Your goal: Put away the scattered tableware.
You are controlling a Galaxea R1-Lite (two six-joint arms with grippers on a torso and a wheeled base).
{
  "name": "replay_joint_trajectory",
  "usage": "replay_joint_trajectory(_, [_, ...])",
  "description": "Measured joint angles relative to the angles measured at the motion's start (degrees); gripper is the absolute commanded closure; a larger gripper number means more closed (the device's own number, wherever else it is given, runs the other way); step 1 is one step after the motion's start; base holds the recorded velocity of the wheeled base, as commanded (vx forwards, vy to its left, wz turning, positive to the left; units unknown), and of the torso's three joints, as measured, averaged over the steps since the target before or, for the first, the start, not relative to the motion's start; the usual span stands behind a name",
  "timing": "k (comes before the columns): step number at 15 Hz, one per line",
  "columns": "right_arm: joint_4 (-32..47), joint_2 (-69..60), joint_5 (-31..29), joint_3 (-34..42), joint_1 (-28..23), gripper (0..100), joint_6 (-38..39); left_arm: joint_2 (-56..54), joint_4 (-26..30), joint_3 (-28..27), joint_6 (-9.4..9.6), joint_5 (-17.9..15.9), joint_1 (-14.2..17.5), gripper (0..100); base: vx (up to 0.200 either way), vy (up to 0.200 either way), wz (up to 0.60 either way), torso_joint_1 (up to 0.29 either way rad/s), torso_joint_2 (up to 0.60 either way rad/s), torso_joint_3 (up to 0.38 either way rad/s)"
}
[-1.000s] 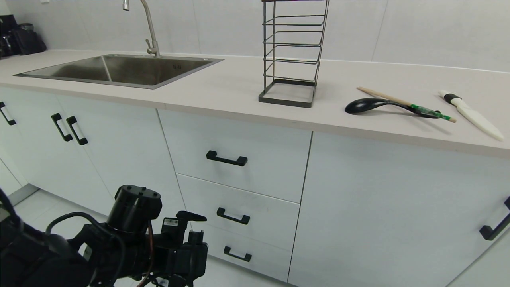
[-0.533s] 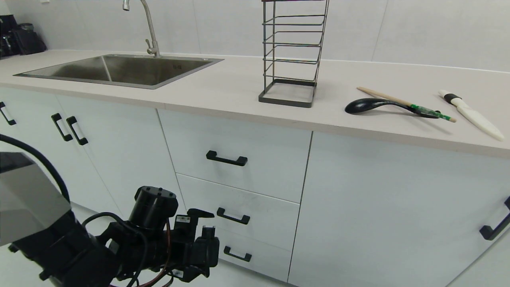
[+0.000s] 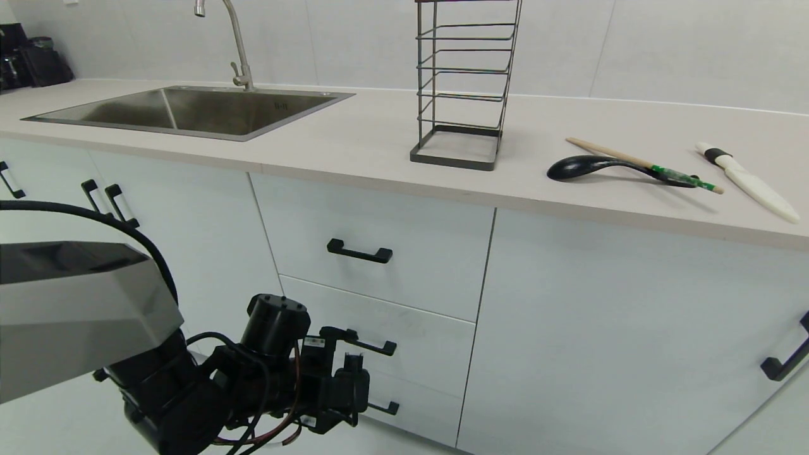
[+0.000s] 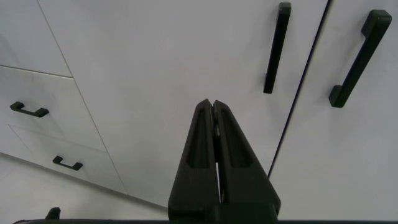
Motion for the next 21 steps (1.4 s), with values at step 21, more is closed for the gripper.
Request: replay_joint_trajectory(21, [0.02, 0.00, 0.02, 0.00, 0.00, 100, 0.00, 15.45, -3.67, -10.45, -0.17, 0.11, -1.74, 0, 0.000, 0.000, 0.00, 0.000, 0.00, 0.000])
